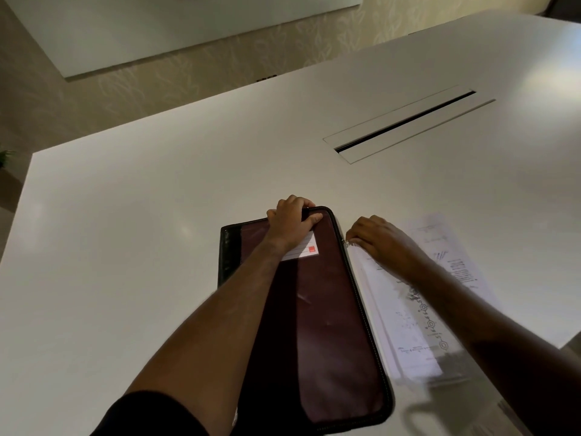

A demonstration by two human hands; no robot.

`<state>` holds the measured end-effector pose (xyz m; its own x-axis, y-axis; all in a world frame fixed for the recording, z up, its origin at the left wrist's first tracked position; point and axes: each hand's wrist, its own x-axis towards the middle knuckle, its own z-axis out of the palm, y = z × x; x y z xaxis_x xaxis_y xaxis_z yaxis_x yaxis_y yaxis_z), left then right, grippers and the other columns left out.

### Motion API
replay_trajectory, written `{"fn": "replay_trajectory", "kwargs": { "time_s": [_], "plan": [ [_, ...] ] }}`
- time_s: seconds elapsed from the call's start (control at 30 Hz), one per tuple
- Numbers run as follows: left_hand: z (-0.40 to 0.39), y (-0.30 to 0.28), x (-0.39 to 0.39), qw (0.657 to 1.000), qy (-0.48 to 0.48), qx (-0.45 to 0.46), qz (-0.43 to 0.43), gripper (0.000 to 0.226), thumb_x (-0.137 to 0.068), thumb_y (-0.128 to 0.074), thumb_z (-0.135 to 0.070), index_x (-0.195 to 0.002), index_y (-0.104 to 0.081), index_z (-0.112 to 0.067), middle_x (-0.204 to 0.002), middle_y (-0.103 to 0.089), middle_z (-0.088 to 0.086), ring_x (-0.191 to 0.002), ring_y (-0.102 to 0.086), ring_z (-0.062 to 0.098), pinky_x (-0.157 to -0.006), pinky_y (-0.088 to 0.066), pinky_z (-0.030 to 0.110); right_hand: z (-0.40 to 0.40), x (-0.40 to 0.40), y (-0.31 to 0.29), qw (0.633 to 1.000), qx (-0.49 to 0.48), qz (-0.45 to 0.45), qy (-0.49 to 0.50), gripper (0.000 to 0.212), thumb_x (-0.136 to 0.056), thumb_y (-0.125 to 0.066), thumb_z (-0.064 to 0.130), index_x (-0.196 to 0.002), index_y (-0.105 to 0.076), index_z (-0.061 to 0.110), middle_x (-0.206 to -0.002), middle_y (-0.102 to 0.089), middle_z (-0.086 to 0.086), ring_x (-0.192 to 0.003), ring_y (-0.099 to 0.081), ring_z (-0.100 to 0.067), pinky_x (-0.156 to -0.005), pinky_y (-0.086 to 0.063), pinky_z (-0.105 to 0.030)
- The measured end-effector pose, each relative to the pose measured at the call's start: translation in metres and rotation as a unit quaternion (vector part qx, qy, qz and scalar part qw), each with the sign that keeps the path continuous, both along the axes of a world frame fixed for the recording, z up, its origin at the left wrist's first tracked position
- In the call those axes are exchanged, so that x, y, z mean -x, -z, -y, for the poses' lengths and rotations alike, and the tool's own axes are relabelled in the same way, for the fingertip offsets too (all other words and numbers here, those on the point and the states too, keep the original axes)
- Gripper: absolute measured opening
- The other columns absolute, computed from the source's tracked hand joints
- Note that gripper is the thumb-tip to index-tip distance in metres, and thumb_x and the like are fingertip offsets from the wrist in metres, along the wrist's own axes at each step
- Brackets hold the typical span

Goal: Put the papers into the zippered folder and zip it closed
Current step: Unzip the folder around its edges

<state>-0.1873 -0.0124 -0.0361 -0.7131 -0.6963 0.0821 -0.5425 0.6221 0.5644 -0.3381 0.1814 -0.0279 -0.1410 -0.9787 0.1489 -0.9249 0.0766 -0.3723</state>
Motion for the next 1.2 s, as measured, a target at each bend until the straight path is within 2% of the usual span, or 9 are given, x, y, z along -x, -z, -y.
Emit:
{"fn": "replay_trajectory", "kwargs": {
  "time_s": [0.33, 0.67, 1.2],
  "plan": [
    [0.002, 0.003, 0.001, 1.000, -0.001, 0.007, 0.003, 0.036, -0.095, -0.063, -0.048, -0.120, -0.065, -0.022, -0.128, -0.060, -0.003, -0.122, -0.049, 0.021, -0.098, -0.030, 0.043, -0.026, -0.013, -0.002, 0.999, -0.023, 0.020, 0.019, 0.020, -0.111, -0.055, 0.023, -0.110, -0.075, 0.022, -0.112, -0.070, 0.007, -0.102, -0.059, -0.017, -0.090, -0.048, -0.035],
    [0.000, 0.002, -0.001, 1.000, 0.004, 0.006, -0.001, 0.033, -0.096, -0.063, -0.047, -0.118, -0.066, -0.022, -0.127, -0.060, -0.002, -0.123, -0.048, 0.021, -0.096, -0.027, 0.040, -0.055, -0.033, -0.009, 0.999, -0.037, 0.028, 0.027, 0.022, -0.111, -0.055, 0.022, -0.112, -0.077, 0.019, -0.114, -0.071, 0.007, -0.104, -0.059, -0.015, -0.089, -0.043, -0.026],
    [-0.002, 0.003, 0.000, 1.000, 0.001, 0.003, 0.009, 0.034, -0.095, -0.065, -0.046, -0.117, -0.066, -0.021, -0.129, -0.060, -0.001, -0.125, -0.048, 0.023, -0.103, -0.029, 0.045, -0.110, -0.059, 0.004, 0.997, -0.046, 0.052, 0.013, 0.018, -0.109, -0.059, 0.016, -0.107, -0.078, 0.014, -0.108, -0.072, 0.002, -0.096, -0.061, -0.022, -0.091, -0.047, -0.037]
  ]
}}
